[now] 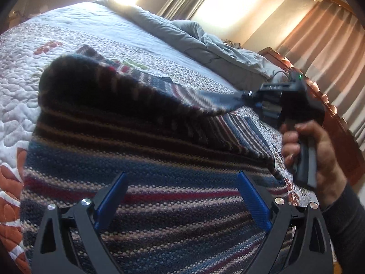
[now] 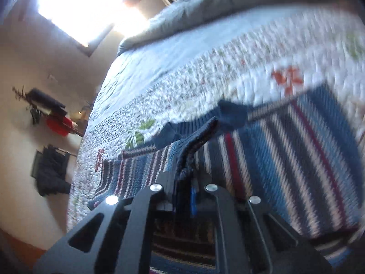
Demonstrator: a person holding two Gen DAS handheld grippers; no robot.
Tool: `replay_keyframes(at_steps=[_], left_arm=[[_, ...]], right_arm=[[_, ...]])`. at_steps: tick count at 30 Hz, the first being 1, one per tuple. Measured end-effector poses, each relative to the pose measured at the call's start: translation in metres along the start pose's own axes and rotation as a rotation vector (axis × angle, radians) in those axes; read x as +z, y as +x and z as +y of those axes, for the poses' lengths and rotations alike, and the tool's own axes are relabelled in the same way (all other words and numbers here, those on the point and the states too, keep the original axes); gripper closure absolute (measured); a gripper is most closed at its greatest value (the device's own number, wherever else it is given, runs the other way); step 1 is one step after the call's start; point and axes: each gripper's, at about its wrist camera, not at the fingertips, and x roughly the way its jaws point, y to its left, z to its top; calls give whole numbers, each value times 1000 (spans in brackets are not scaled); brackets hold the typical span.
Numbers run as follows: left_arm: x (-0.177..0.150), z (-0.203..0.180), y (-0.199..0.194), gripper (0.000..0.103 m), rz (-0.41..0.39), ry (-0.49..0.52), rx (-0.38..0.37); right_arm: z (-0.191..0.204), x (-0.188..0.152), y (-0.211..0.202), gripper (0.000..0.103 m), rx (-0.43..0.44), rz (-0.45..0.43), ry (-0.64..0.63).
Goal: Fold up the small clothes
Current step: 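Grasp the side edge of the sweater body with the right tool, then fold the side edge over the sweater body with the right tool and release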
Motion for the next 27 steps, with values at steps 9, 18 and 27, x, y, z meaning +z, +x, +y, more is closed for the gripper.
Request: replay_keyframes(at_steps=[9,18,27], left_arm=[[-6,-7,9,7,31,13,-18],[-5,-4,11,7,40,1,-28],[-1,1,12,7,52,-5,-34]], right_arm=[[-36,29,-46,96,-59,-59,-25],[-103,-9,-24,96,-62,2,120],[-139,-27,-20,73,7,75,291]])
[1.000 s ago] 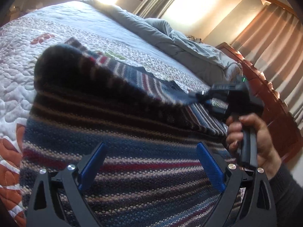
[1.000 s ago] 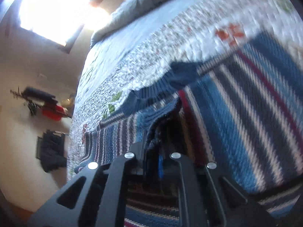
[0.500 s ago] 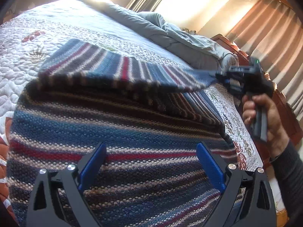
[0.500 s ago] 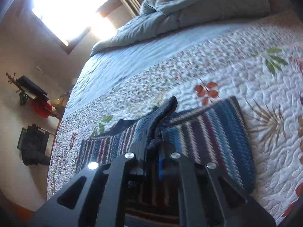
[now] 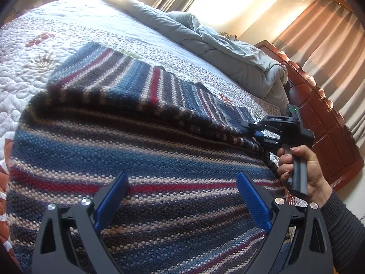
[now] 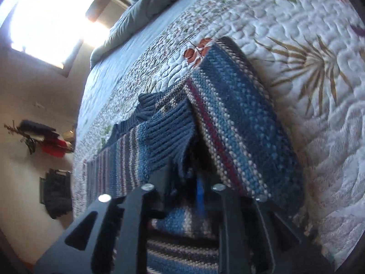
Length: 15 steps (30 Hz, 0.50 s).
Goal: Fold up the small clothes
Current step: 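Fold the side edge over the sweater body with the right tool and release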
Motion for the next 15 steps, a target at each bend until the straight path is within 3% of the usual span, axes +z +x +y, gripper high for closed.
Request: replay_keyframes(at_steps=[1,6,8,9,13,15], left_arm=[[1,1,0,7,0,-1,-2],[1,1,0,7,2,-1,-3],[1,2,0,7,2,-1,1],[1,3,0,7,2,-4,1],[1,6,0,7,5,-9,1],[1,6,2,7,8,-6,3]], right_arm=[[-2,4,-4,63,28,8,28],[1,16,4,54,12,43,89],[10,17,10,70,-30,64,35],[13,17,12,96,-43,70,5],[33,8,3,96,-166,-36,-186],[33,2,13,95,-228,-34,-241]])
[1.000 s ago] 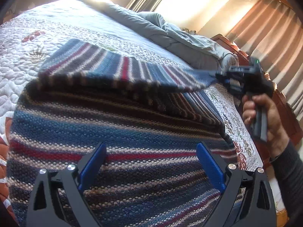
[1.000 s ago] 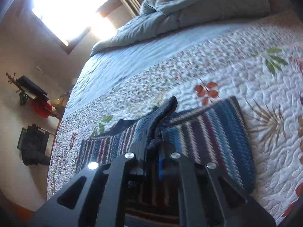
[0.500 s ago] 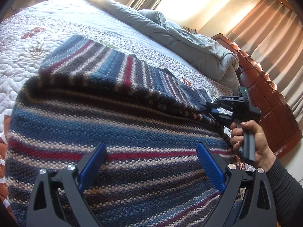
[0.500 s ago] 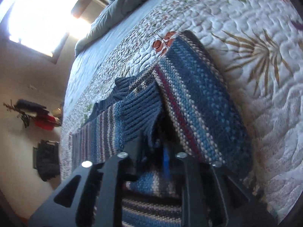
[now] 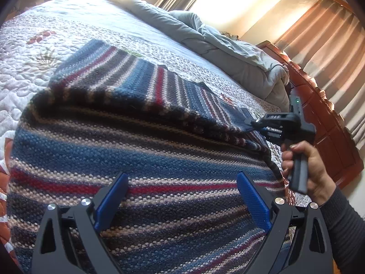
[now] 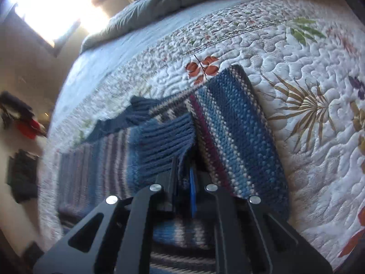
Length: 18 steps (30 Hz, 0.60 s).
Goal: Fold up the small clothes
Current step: 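Fold the side edge over the sweater body with the right tool and release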
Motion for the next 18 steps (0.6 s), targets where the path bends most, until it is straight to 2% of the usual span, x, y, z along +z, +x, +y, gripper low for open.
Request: replay_keyframes(at_steps=[2,5,6,9,12,15,18], left_arm=[[-1,1,1,7,6,1,5],[-1,0,0,7,3,8,17],[-1,-3,-1,7,-3,23,34],[-2,-11,-2,7,-13,70,75],[-3,-16,-3,7,-18,94,88],[-4,-19,-2,7,-12,126,111],[-3,-17,-3,7,-9,118,111]], right_arm=[[0,-2,6,90,-7,11,-17],[0,1,-11,82,-1,-46,-21],[3,3,-23,81,-23,-97,-26],[15,7,-33,81,-40,-144,-95],[30,6,-22,81,-25,-121,-153],[28,3,-1,81,-26,-64,-140],[20,0,11,88,-46,-45,-145]])
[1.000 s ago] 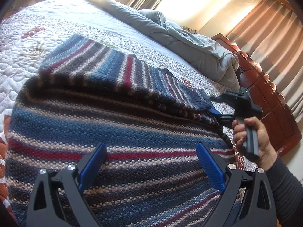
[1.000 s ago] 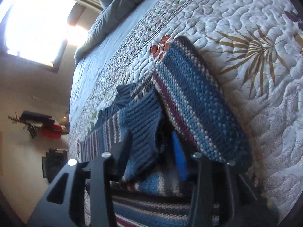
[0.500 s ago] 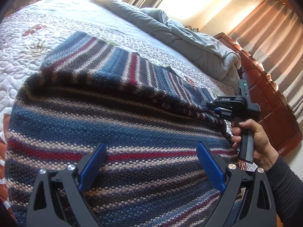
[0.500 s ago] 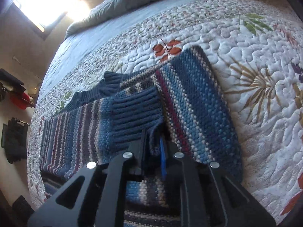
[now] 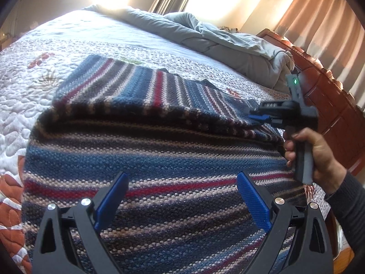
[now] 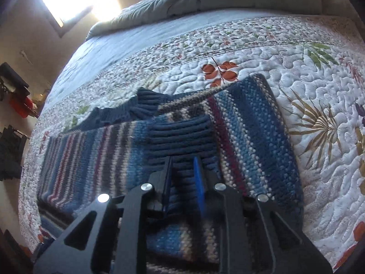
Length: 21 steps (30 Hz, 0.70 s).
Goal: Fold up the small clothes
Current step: 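Fold the side edge over the sweater body with the right tool and release, then withdraw the right tool from the folded sweater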
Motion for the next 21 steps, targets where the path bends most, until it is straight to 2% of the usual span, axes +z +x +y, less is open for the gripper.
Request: replay_keyframes(at_steps=[3,6,10,12,15,17,21], left_arm=[[1,1,-3,7,-9,3,7],[1,0,-6,7,-11,11,15],[1,-7,-15,7,-32,48,38],[0,-15,-22,7,-48,78,52],[0,-27,-37,7,-82,118,65],[-2,-36,-48,7,-103,142,90],[-8,-52,-75,7,-106,156,153]], right_arm=[[-3,-1,-2,90,2,-1,7],[-4,-3,-17,75,20,-23,25],[-1,-18,-46,74,52,-31,16],[-1,-30,-63,74,75,-32,18],[-1,-59,-91,64,113,-26,19],[-1,-80,-110,62,136,-18,12],[-2,-126,-151,47,175,-13,5]])
